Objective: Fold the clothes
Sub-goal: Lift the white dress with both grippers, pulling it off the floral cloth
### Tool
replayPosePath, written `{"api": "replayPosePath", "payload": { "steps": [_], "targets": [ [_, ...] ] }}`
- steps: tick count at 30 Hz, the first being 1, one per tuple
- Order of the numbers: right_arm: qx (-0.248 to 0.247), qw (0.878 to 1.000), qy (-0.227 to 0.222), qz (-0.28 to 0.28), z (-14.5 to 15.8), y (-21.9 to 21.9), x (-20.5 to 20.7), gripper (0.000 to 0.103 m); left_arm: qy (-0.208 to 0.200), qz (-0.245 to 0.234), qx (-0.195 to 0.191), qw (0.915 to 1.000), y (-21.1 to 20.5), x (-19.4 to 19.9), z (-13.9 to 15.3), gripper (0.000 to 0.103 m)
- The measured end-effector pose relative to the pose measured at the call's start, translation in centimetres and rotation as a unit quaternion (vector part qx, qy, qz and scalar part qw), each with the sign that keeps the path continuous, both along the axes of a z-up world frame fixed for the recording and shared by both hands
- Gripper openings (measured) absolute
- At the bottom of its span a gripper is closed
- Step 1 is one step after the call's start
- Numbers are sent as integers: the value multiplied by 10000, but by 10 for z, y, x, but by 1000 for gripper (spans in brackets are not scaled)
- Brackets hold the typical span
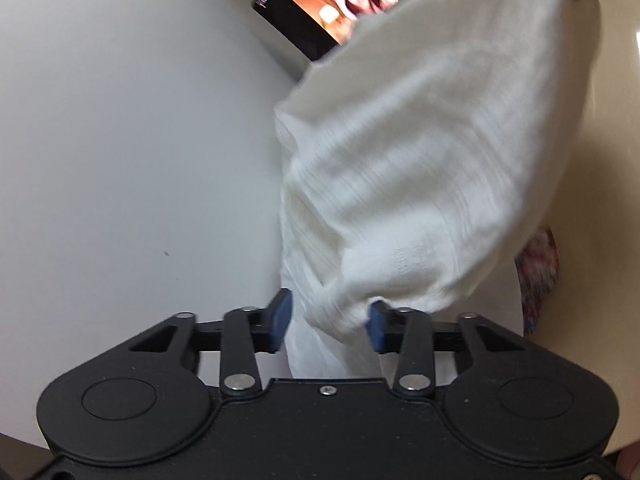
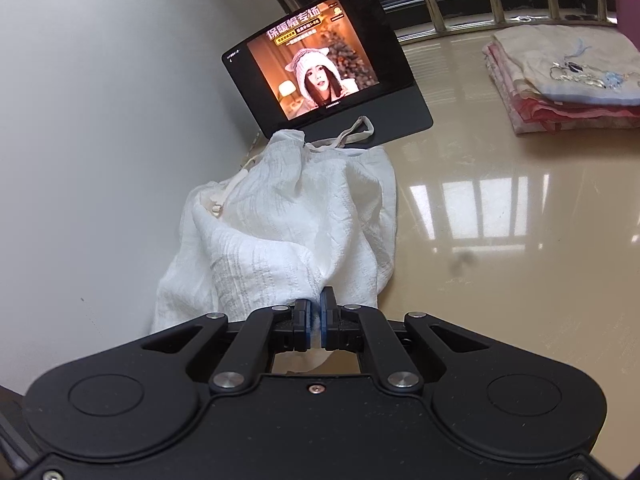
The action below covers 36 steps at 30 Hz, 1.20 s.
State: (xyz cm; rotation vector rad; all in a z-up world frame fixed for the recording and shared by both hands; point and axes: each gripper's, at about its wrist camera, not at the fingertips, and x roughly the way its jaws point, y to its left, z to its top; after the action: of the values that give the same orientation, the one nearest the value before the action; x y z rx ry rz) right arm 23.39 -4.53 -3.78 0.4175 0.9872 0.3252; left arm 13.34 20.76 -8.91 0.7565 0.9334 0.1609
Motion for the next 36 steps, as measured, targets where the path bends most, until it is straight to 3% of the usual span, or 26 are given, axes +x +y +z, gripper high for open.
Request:
{"api": "replayPosePath", "payload": {
  "steps": [3,5,8,12,15,17,18,20,25,27,29,32,34,36],
  "targets": [
    [-107,9999,90,32,-8,2,0,4,-226,74,-367,9990,13,1,16,25],
    [-164,9997,151,42,-13,3,0,5,-247,42,-476,9986,19,2,19,24],
    [-191,9996,219,43,-19,4,-2,7,-96,-177,-418,9989,18,10,16,24],
    [-216,9995,240,44,-21,5,-3,8,361,-558,-14,9978,6,17,5,26],
    [-238,9994,242,60,-22,5,-2,8,548,-768,257,9952,3,10,2,36],
    [-253,9994,238,76,-22,5,-2,8,567,-910,347,9936,0,4,4,56],
    [-260,9994,234,83,-22,5,-2,8,562,-996,372,9927,-1,0,5,60],
    [-273,9993,219,96,-22,5,-3,8,551,-1168,421,9907,-3,-6,7,62],
    [-339,9992,164,152,-22,6,-4,8,488,-972,229,9938,0,4,9,62],
    [-365,9991,149,180,-22,7,-5,9,462,-892,151,9948,2,8,10,51],
    [-406,9988,135,223,-22,8,-5,9,437,-812,74,9957,4,12,11,9],
    [-506,9982,109,317,-22,11,-7,10,398,-691,-43,9968,6,18,13,2],
    [-621,9972,72,400,-24,15,-8,10,154,2,-583,9982,24,27,34,2],
    [-786,9954,61,551,-26,21,-10,16,-191,637,-1255,9899,46,33,60,2]
  ]
}}
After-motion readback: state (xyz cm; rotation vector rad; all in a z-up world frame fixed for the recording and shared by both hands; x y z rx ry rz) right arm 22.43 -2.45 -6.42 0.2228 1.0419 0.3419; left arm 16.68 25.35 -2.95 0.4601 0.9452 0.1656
